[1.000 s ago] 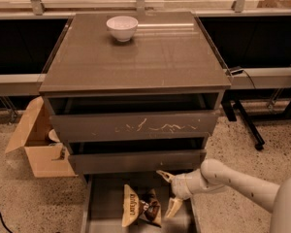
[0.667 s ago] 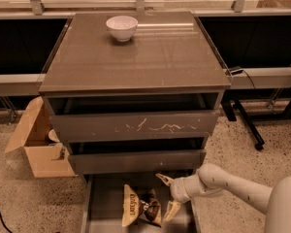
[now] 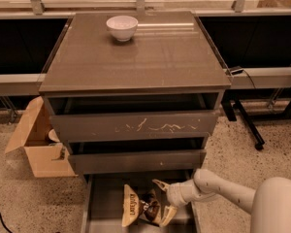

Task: Pick brown chip bag from bottom drawer and place on counter

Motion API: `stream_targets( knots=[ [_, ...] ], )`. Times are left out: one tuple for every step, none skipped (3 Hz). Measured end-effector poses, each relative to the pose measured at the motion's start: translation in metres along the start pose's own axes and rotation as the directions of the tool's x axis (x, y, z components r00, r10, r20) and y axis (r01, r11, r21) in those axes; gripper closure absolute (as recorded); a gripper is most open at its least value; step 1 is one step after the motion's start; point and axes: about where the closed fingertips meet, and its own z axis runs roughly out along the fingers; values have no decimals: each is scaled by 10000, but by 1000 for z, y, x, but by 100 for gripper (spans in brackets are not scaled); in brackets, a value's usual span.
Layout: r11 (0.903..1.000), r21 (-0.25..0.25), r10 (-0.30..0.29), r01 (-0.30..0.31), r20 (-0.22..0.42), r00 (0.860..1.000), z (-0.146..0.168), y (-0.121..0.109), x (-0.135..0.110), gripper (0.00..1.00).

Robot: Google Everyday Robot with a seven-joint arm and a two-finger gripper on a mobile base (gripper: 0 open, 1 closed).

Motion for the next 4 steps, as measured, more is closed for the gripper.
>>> stream_targets(
  knots=[
    [9999,-127,44,-44,21,10000,18,1,12,0],
    [10000,-25,48,-47,77,10000,32,-4,21,0],
    [9995,304,81,-87,212,9997,49,-14,31,0],
    [9985,540,66,-82,304,9995,58,-22,35,0]
  ],
)
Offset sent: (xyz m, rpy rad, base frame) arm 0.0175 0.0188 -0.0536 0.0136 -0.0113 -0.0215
